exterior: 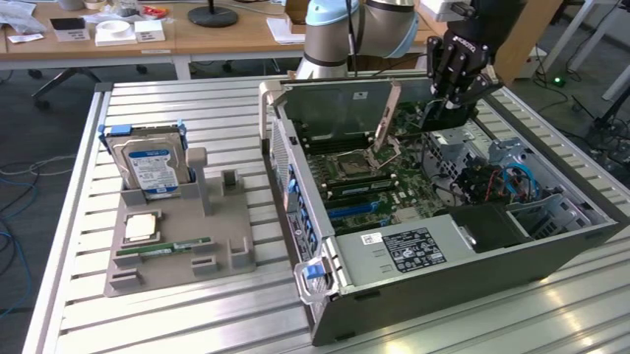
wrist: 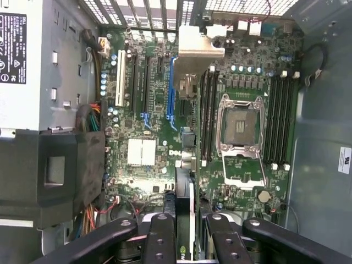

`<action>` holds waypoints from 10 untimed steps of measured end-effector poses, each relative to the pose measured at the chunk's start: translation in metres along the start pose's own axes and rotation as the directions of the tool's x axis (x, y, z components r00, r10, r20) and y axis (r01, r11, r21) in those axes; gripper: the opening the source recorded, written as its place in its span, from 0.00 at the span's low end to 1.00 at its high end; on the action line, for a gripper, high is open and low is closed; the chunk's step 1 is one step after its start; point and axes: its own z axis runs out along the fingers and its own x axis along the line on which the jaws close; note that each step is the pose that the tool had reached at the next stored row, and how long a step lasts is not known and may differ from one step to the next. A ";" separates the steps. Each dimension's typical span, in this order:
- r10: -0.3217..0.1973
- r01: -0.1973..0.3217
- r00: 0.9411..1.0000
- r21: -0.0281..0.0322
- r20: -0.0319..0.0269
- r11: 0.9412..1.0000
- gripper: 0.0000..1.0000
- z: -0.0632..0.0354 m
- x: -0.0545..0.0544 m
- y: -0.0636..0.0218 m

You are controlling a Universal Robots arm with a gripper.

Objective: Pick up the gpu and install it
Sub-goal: 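Insert the gpu into the slot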

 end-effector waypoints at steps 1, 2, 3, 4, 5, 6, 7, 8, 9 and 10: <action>0.000 0.000 1.000 0.001 0.000 1.000 0.26 0.0004 0.000 0.0006; 0.000 0.000 1.000 0.001 0.000 1.000 0.26 0.0005 0.000 0.0006; 0.000 0.000 1.000 0.001 0.000 1.000 0.26 0.0005 0.000 0.0006; 0.000 0.000 1.000 0.001 0.000 1.000 0.26 0.0005 0.000 0.0006; 0.000 0.000 1.000 0.001 0.000 1.000 0.26 0.0006 0.000 0.0006; 0.000 0.000 1.000 0.001 0.000 1.000 0.26 0.0006 0.000 0.0007; 0.000 0.000 1.000 0.001 0.000 1.000 0.26 0.0006 0.000 0.0007; 0.000 0.000 1.000 0.001 0.000 1.000 0.26 0.0007 0.000 0.0007; 0.000 0.000 1.000 0.001 0.000 1.000 0.26 0.0009 0.000 0.0007; 0.000 0.000 1.000 0.001 0.000 1.000 0.26 0.0012 0.000 0.0007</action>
